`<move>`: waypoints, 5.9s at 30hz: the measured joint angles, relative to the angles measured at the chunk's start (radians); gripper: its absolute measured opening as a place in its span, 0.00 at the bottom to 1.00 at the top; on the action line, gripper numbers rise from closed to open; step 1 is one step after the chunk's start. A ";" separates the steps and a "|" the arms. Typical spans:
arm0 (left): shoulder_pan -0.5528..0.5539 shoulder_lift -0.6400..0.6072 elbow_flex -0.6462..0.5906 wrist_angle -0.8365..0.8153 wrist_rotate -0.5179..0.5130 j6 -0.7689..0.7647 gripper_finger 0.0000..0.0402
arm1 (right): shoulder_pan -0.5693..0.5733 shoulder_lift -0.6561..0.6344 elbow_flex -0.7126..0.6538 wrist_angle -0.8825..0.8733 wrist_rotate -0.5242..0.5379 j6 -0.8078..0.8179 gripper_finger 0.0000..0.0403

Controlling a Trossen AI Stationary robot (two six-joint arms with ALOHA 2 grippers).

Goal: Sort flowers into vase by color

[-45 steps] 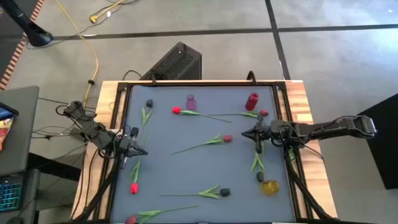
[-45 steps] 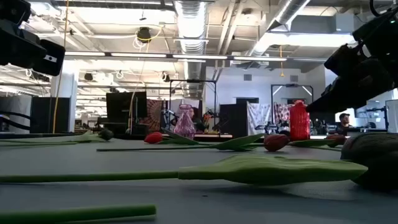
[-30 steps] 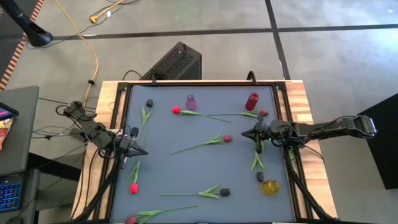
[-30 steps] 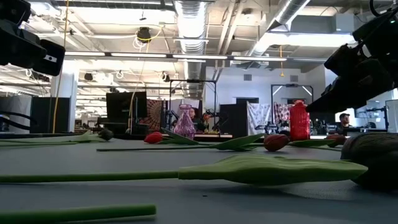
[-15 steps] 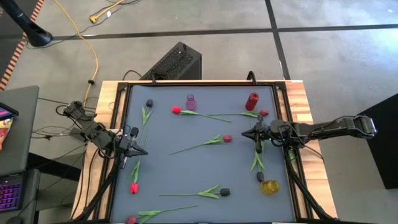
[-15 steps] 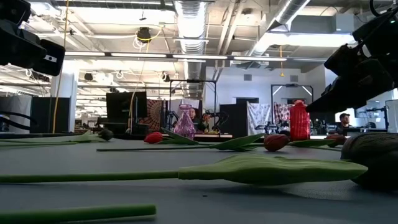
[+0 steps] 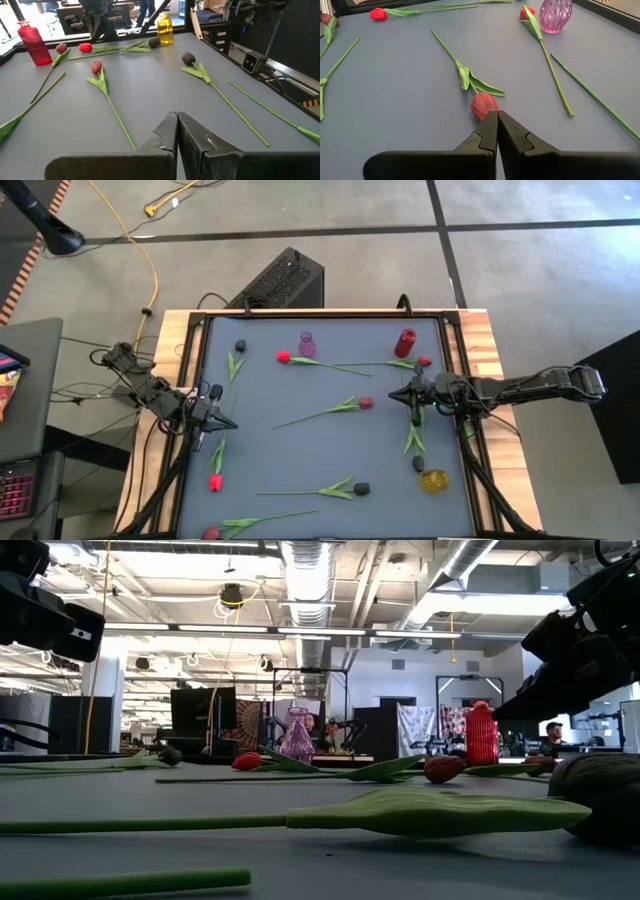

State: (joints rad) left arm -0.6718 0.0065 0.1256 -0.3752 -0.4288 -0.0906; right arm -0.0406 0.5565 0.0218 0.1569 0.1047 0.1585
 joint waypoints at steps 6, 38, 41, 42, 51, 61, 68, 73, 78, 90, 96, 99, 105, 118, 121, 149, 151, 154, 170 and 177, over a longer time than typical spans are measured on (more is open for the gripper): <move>0.000 0.000 0.000 0.000 0.000 0.000 0.00 | 0.000 0.000 0.000 0.000 0.000 0.000 0.09; 0.000 0.000 0.000 0.314 -0.199 -0.206 0.00 | 0.000 0.000 0.000 0.014 0.000 -0.043 0.09; 0.000 0.000 0.000 0.356 -0.323 -0.202 0.00 | 0.000 0.000 -0.001 0.043 0.000 0.012 0.09; 0.000 0.000 0.000 0.366 -0.364 -0.202 0.00 | -0.002 0.000 -0.001 0.068 0.000 0.014 0.09; 0.023 0.000 0.000 0.544 -0.659 -0.098 0.00 | -0.008 0.001 0.114 0.089 0.000 -0.029 0.09; 0.176 0.000 0.000 0.669 -0.421 0.173 0.00 | -0.056 0.191 0.412 -0.136 0.002 -0.099 0.11; 0.252 0.062 0.000 0.646 -0.409 0.246 0.09 | -0.099 0.460 0.616 -0.220 0.002 -0.106 0.22; 0.276 0.132 0.014 0.644 -0.411 0.248 0.25 | -0.120 0.691 0.786 -0.312 0.002 -0.107 0.36; 0.281 0.237 0.104 0.536 -0.415 0.168 0.39 | -0.149 0.916 0.961 -0.405 -0.022 -0.157 0.49; 0.337 0.537 0.345 0.228 -0.429 0.013 0.46 | -0.282 1.266 1.158 -0.408 -0.132 -0.247 0.55; 0.438 0.624 0.353 0.232 -0.309 -0.028 0.46 | -0.316 1.367 1.200 -0.430 -0.144 -0.246 0.54; 0.480 0.655 0.353 0.235 -0.236 -0.061 0.46 | -0.323 1.397 1.218 -0.443 -0.145 -0.253 0.54; 0.524 0.700 0.353 0.264 -0.171 -0.088 0.46 | -0.322 1.445 1.244 -0.442 -0.154 -0.283 0.54; 0.530 0.715 0.353 0.278 -0.155 -0.090 0.46 | -0.342 1.482 1.248 -0.472 -0.139 -0.246 0.24; 0.530 0.715 0.353 0.278 -0.155 -0.090 0.46 | -0.336 1.481 1.247 -0.472 -0.129 -0.259 0.09; 0.530 0.713 0.353 0.275 -0.158 -0.090 0.46 | -0.349 1.193 1.241 -0.180 -0.586 -0.213 0.04; 0.529 0.713 0.353 0.275 -0.148 -0.090 0.46 | -0.369 1.183 1.201 0.010 -0.623 -0.166 0.04; 0.529 0.713 0.353 0.275 -0.147 -0.090 0.46 | -0.390 1.188 1.144 0.332 -0.634 -0.063 0.04; 0.529 0.713 0.353 0.276 -0.144 -0.105 0.46 | -0.422 1.497 1.144 1.262 -0.458 0.108 0.04; 0.529 0.713 0.353 0.276 -0.149 -0.107 0.46 | -0.431 1.587 1.213 1.269 -0.418 0.072 0.04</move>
State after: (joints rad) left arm -0.1425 0.7197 0.4785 -0.0994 -0.5774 -0.1972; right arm -0.4716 2.1435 1.2346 1.4263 -0.3138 0.2310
